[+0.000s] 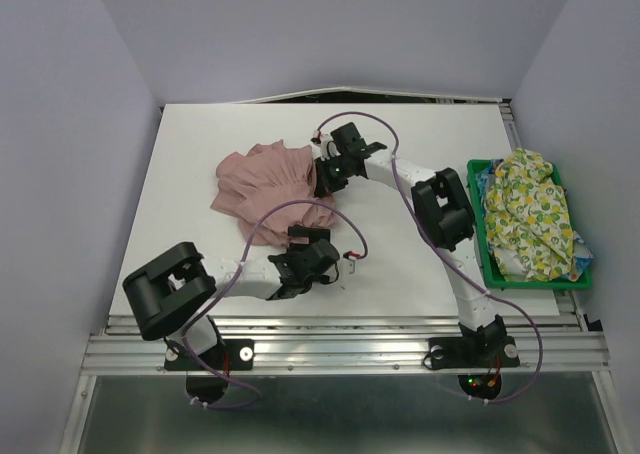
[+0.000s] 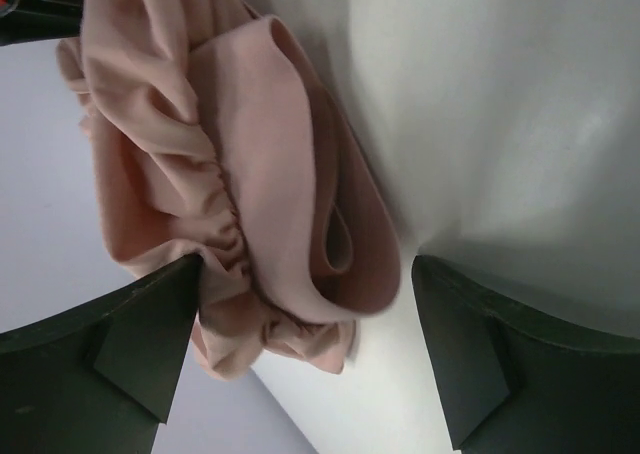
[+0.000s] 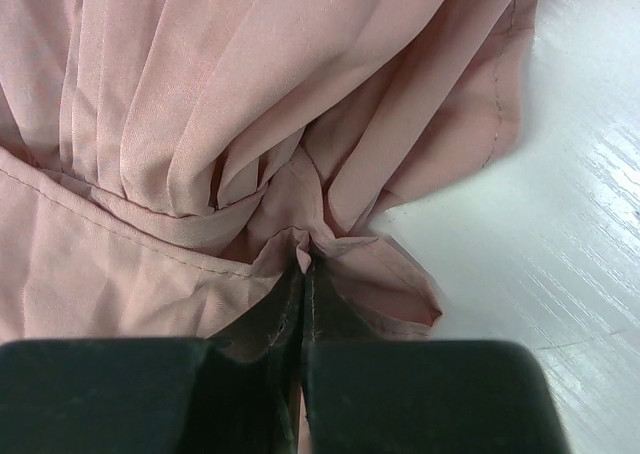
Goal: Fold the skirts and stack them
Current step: Fold the skirt
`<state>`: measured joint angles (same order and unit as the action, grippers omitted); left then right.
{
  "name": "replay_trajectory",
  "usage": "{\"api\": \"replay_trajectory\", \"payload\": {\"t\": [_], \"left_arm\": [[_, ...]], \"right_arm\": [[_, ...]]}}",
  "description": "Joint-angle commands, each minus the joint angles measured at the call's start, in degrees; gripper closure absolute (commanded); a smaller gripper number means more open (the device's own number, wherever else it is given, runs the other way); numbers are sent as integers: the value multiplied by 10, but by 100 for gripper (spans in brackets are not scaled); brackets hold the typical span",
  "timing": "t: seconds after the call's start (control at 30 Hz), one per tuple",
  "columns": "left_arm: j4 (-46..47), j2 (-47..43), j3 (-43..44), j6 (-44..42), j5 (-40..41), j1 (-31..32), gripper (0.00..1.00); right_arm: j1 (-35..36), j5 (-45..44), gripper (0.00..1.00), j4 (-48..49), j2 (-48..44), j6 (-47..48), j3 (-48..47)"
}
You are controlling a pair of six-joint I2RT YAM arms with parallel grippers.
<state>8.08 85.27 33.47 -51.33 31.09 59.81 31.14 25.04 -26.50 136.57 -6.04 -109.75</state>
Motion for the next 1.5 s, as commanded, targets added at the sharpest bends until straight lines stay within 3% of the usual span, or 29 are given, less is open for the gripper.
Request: {"api": "replay_trajectory", "payload": {"t": [0.0, 0.17, 0.23, 0.3, 0.33, 0.4, 0.43, 0.5, 0.53, 0.63, 0.7, 0.83, 1.0, 1.1, 1.23, 1.47], "left_arm": [[67, 69, 8, 4, 56, 1, 2], [156, 125, 10, -20, 106, 1, 2], [160, 137, 15, -16, 117, 1, 11], [157, 135, 19, -11, 116, 1, 29], [144, 123, 21, -2, 108, 1, 53], [107, 91, 26, 12, 97, 1, 69], [91, 80, 33, 33, 77, 1, 79], [56, 54, 40, 52, 56, 3, 88], [19, 19, 42, 64, 26, 5, 95], [-47, -56, 47, 80, -49, 21, 100], [-81, -98, 55, 111, -82, 38, 100], [-192, -129, 97, 160, -188, 48, 100], [-241, -150, 131, 185, -247, 47, 100], [-273, -151, 160, 210, -278, 46, 100], [-295, -159, 183, 221, -302, 28, 100], [-306, -172, 247, 243, -364, -48, 100]], "right_arm": [[0, -31, 99, -6, 26, 4, 19], [-5, -29, 99, -5, 17, 6, 34], [-5, -30, 99, -5, 12, 7, 38], [-5, -30, 99, -5, 6, 7, 46], [-5, -28, 99, -6, -1, 8, 48], [-11, -22, 99, -16, -12, 16, 55], [-11, -22, 90, -23, -29, 23, 57], [-30, -25, 63, -36, -51, 25, 58], [-42, -18, 38, -41, -77, 22, 59], [-88, 4, 17, -50, -106, 36, 18], [-94, 11, 12, -59, -115, 54, -25], [-79, 95, 13, -73, -101, 54, -118], [-31, 204, 19, -45, -75, 50, -122], [-17, 286, 28, 13, -72, 4, -76], [16, 361, 39, 19, -79, 19, 11], [39, 343, 57, 39, -91, 31, 175]]}}
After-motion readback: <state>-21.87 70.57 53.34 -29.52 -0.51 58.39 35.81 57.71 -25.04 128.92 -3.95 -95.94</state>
